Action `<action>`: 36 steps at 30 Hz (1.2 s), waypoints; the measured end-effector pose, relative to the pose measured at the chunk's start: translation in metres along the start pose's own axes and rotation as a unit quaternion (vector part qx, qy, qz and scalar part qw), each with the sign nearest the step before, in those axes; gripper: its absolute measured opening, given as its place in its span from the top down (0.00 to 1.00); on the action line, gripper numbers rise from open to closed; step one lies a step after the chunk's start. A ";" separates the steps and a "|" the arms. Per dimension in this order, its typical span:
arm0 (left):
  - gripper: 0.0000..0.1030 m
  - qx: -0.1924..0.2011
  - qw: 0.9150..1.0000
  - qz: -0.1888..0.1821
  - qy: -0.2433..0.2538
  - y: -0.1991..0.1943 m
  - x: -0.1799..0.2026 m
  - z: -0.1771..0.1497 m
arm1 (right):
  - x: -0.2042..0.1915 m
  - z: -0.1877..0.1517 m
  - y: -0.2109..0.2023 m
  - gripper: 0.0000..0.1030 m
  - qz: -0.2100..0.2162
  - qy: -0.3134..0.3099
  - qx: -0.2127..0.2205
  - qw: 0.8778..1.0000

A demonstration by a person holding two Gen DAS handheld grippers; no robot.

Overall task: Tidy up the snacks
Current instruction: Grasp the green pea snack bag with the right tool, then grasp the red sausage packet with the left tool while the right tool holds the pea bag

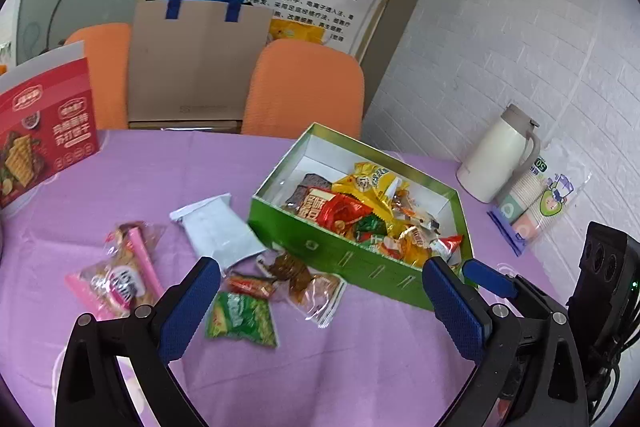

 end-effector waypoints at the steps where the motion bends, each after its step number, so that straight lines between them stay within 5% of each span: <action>1: 0.00 0.006 1.000 0.008 -0.003 -0.009 -0.006 -0.008 | -0.005 -0.006 0.000 0.17 0.004 -0.003 -0.003 1.000; 13: 0.00 -0.018 0.996 0.052 -0.067 -0.050 -0.087 -0.082 | -0.072 -0.051 0.065 0.26 0.083 -0.030 -0.087 0.992; 22: 0.00 -0.004 0.995 0.045 -0.091 -0.070 -0.114 -0.084 | -0.079 -0.060 0.144 0.29 0.047 -0.033 -0.123 0.991; 26: 0.00 -0.008 0.994 0.040 -0.101 -0.066 -0.119 -0.083 | -0.077 -0.062 0.149 0.47 0.061 -0.008 -0.135 0.989; 27: 0.00 -0.010 0.994 0.039 -0.100 -0.064 -0.119 -0.083 | -0.076 -0.061 0.144 0.78 0.058 -0.011 -0.134 0.989; 28: 0.00 -0.012 0.994 0.038 -0.098 -0.061 -0.119 -0.083 | -0.074 -0.062 0.139 0.82 0.058 -0.017 -0.133 0.989; 36: 0.01 -0.023 0.996 0.014 -0.082 -0.031 -0.098 -0.074 | -0.052 -0.081 0.090 0.83 0.065 0.000 -0.133 0.989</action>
Point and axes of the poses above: each gripper's, at about its wrist camera, not at the fingertips, and y roughly the way its jaws point, x to its right, z to its top, the point moved 6 cm from there along y, roughly the way its jaws point, and after that the axes turned 9 degrees about x, right-handed, at the moved point
